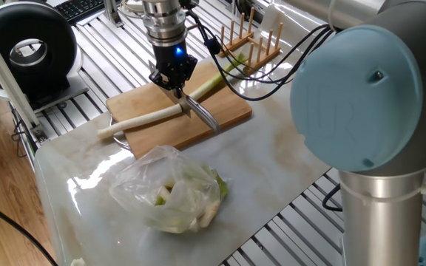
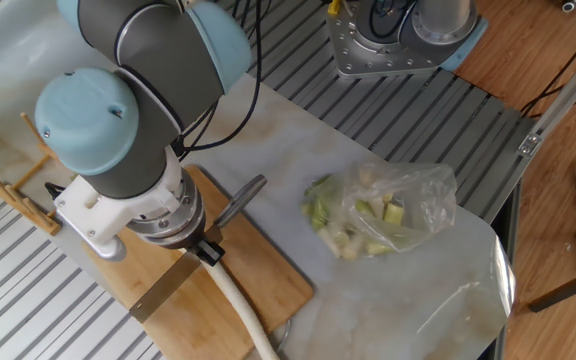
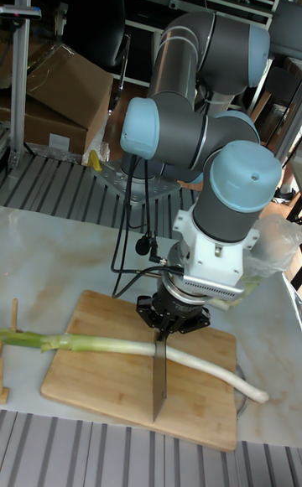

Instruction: Chop the scallions

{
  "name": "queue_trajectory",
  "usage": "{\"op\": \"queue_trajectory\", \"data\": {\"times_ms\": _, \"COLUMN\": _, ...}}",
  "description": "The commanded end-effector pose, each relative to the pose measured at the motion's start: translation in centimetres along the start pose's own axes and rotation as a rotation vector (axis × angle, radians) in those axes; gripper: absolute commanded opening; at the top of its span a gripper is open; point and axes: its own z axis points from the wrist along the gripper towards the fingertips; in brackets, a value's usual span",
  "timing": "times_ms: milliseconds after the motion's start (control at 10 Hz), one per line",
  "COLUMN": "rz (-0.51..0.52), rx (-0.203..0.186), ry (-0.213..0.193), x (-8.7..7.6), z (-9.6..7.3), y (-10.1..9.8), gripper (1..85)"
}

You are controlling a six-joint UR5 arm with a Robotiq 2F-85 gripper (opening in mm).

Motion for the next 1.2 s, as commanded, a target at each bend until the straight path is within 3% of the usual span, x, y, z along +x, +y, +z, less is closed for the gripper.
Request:
{"op": "queue_trajectory", "data": {"times_ms": 0, "rz": 0.007, "rx": -0.012, "ry": 0.021, "x": 0.6, "z": -0.4, "y": 0.3, "gripper": 1.3}}
{"op": "queue_trajectory", "data": {"times_ms": 300, "rz": 0.021, "rx": -0.027, "ry": 0.066, "x": 2.0, "z": -2.4, "y": 0.9, "gripper": 1.3}}
{"op": "queue_trajectory", "data": {"times_ms": 800, "rz": 0.034, "rx": -0.031, "ry": 0.002, "x": 0.4, "z": 0.4, "y": 0.7, "gripper": 1.3}}
{"op": "queue_trajectory", "data": {"times_ms": 1100, "rz": 0.031, "rx": -0.015, "ry": -0.002, "x": 0.1, "z": -0.2, "y": 0.4, "gripper": 1.3}}
